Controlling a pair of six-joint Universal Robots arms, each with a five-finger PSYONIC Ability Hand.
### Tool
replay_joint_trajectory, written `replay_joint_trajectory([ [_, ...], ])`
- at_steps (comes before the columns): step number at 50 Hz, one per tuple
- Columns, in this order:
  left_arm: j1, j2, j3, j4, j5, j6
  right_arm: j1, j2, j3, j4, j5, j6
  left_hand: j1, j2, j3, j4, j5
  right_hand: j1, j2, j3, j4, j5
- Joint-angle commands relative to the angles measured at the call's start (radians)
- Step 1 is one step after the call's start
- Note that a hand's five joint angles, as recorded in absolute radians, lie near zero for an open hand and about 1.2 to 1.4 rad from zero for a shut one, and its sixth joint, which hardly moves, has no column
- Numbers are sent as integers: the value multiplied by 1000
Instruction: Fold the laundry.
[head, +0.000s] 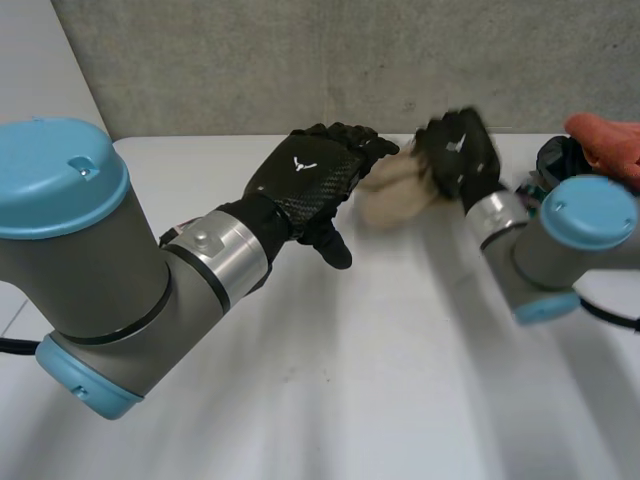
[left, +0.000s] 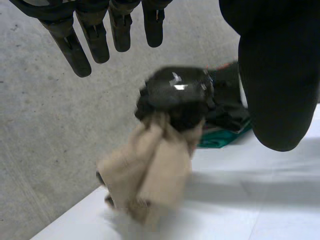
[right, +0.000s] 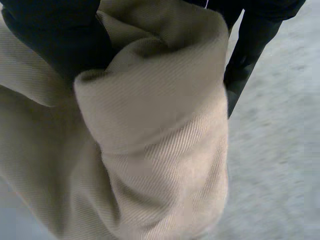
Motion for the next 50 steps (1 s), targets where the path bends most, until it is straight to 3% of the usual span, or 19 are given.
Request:
replay_joint_trajectory([
  [1,4,12,3,2,-1,0,-96,-45,-117,-111,-67,183,38,32,27,31,5,369,255,253,195,302],
  [18,2,12,0,3,-1,0,-515,-18,-392,-191,-98,527,38,32,27,31,5,369,255,253,195,302],
  [22,1,12,0,3,-1,0,-615,57,-418,-203,-163,648,38,32,27,31,5,369,255,253,195,302],
  [28,-7,12,0,9,2,-26,-728,184,-340,-323,-353,770,33,26,21,25,-1,369,255,253,195,302],
  [35,-33,18,-3,18,14,-77,-770,238,-228,-372,-464,784,24,17,12,16,-10,369,255,253,195,302],
  [42,-39,37,-5,18,13,-80,-776,254,-185,-415,-516,783,18,11,6,10,-16,369,255,253,195,302],
  [50,-48,38,-6,18,13,-80,-776,257,-165,-410,-510,757,21,14,9,13,-13,369,255,253,195,302],
])
